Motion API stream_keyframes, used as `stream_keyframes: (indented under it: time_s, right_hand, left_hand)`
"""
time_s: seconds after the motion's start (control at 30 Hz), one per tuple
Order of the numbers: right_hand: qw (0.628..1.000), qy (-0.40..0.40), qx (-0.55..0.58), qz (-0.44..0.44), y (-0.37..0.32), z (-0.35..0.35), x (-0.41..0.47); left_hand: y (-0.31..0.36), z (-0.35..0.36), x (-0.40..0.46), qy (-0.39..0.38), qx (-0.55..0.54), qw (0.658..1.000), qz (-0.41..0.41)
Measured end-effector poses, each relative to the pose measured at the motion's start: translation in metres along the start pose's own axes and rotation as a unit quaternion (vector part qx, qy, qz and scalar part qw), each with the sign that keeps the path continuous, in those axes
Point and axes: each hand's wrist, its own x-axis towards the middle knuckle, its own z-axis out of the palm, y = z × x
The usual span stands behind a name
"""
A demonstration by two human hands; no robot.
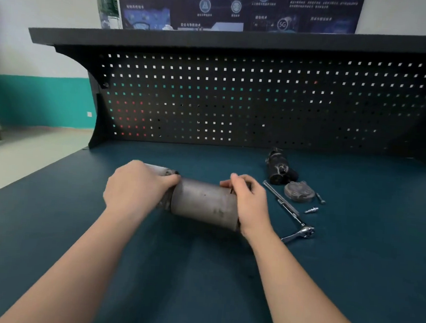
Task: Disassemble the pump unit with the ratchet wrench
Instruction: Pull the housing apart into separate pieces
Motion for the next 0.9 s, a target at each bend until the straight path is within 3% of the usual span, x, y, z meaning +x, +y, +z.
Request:
stream_keyframes:
  time_s: [0.2,0.33,0.5,0.57,0.67,0.77,0.83,0.9]
  right_hand:
    - [0.958,0.061,0.193,0.204,-0.004,-0.031,0.023]
    - [0.943,0.079,0.214,0.244,0.004,-0.042,0.031]
    - [0.95,0.093,0.173,0.243,0.012,-0.048,0.039]
    - [0.962,0.095,0.136,0.217,0.014,-0.05,0.043]
    - [0.985,0.11,-0.043,0.127,0.015,-0.057,0.046]
    - [0.98,0.091,-0.167,0.05,0.01,-0.06,0.046]
    - [0.968,0.034,-0.247,0.021,0.011,-0.056,0.044]
    - [0.926,-0.027,-0.377,0.014,0.015,-0.052,0.04]
  left_hand:
    - [0.05,-0.001,-0.019,0.013,0.137,0.984,0.115]
    - [0.059,0.005,-0.018,-0.013,0.199,0.961,0.19]
    - [0.061,0.012,-0.009,-0.041,0.191,0.951,0.242]
    - [0.063,0.016,-0.008,-0.067,0.13,0.961,0.235]
    - [0.065,0.02,-0.005,-0.083,0.033,0.972,0.219]
    - [0.069,0.021,0.002,-0.088,0.058,0.971,0.216]
    - [0.076,0.02,0.008,-0.096,0.074,0.969,0.216]
    - [0.084,0.017,0.014,-0.11,0.073,0.968,0.216]
